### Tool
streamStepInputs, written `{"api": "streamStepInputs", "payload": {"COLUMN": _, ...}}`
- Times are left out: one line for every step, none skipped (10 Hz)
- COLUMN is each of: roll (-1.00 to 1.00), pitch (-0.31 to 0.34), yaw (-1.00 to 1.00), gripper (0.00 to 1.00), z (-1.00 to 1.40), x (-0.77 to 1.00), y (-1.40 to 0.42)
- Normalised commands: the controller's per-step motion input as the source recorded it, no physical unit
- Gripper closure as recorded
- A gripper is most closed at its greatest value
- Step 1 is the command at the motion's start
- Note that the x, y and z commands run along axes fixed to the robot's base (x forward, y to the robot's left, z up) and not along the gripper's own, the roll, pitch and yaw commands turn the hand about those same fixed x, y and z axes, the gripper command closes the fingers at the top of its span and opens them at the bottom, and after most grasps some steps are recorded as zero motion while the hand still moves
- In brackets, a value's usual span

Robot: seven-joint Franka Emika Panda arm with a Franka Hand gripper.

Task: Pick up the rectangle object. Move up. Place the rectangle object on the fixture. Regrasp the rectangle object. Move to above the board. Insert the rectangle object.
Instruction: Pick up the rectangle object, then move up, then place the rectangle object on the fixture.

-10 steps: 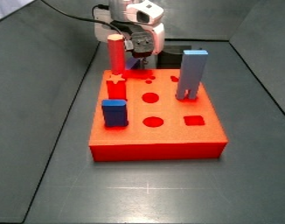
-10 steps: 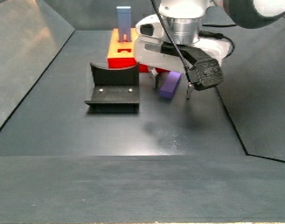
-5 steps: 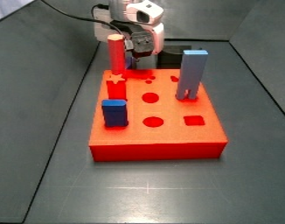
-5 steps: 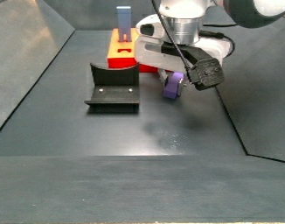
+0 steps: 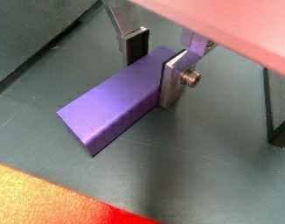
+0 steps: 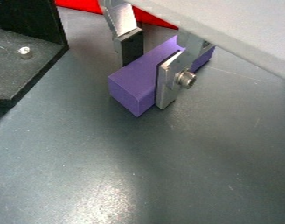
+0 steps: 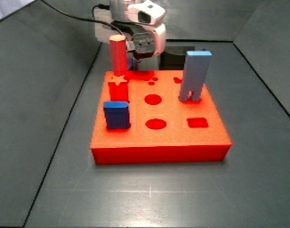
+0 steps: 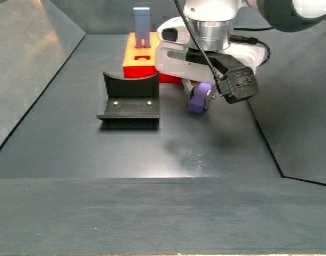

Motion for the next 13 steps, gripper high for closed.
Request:
{"api": "streamStepInputs", "payload": {"roll": 0.0, "pitch": 0.0, "yaw": 0.0, "gripper": 1.0, "z": 0.0, "x": 0.0, "y": 0.0}}
{"api": "streamStepInputs", "payload": {"roll": 0.0, "pitch": 0.0, "yaw": 0.0, "gripper": 1.0, "z": 0.83, "x": 0.0, "y": 0.0}}
{"api": "streamStepInputs", "payload": {"roll": 0.0, "pitch": 0.006, "yaw": 0.0, "gripper": 1.0, "z": 0.8, "x": 0.01, "y": -0.01}}
{"api": "streamStepInputs", "payload": {"roll": -0.01, "pitch": 0.022, "yaw": 0.0, "gripper": 1.0, "z": 0.73, "x": 0.0, "y": -0.03}}
{"api": "streamStepInputs", "payload": {"roll": -0.01, "pitch": 0.02, "yaw": -0.01, "gripper": 1.0, "z": 0.56, "x": -0.01, "y": -0.03}}
{"api": "streamStepInputs", "payload": {"roll": -0.01, "pitch": 0.019, "yaw": 0.0, "gripper": 1.0, "z": 0.46, "x": -0.02, "y": -0.03}}
{"api": "streamStepInputs", "payload": {"roll": -0.01, "pitch": 0.016, "yaw": 0.0, "gripper": 1.0, "z": 0.25, "x": -0.02, "y": -0.02}}
{"api": "streamStepInputs", "payload": {"roll": 0.0, "pitch": 0.0, "yaw": 0.0, "gripper": 1.0, "z": 1.0, "x": 0.0, "y": 0.0}}
{"api": "streamStepInputs", "payload": {"roll": 0.0, "pitch": 0.012, "yaw": 0.0, "gripper": 1.0, "z": 1.0, "x": 0.0, "y": 0.0}}
{"api": "streamStepInputs", "payload": {"roll": 0.0, "pitch": 0.017, "yaw": 0.0, "gripper": 1.0, "z": 1.0, "x": -0.01, "y": 0.0}}
{"api": "streamStepInputs", "payload": {"roll": 0.0, "pitch": 0.017, "yaw": 0.0, "gripper": 1.0, "z": 1.0, "x": -0.01, "y": 0.0}}
{"api": "streamStepInputs", "payload": {"roll": -0.01, "pitch": 0.019, "yaw": 0.0, "gripper": 1.0, "z": 1.0, "x": -0.02, "y": 0.0}}
{"api": "streamStepInputs", "payload": {"roll": -0.01, "pitch": 0.023, "yaw": 0.0, "gripper": 1.0, "z": 1.0, "x": -0.02, "y": 0.0}}
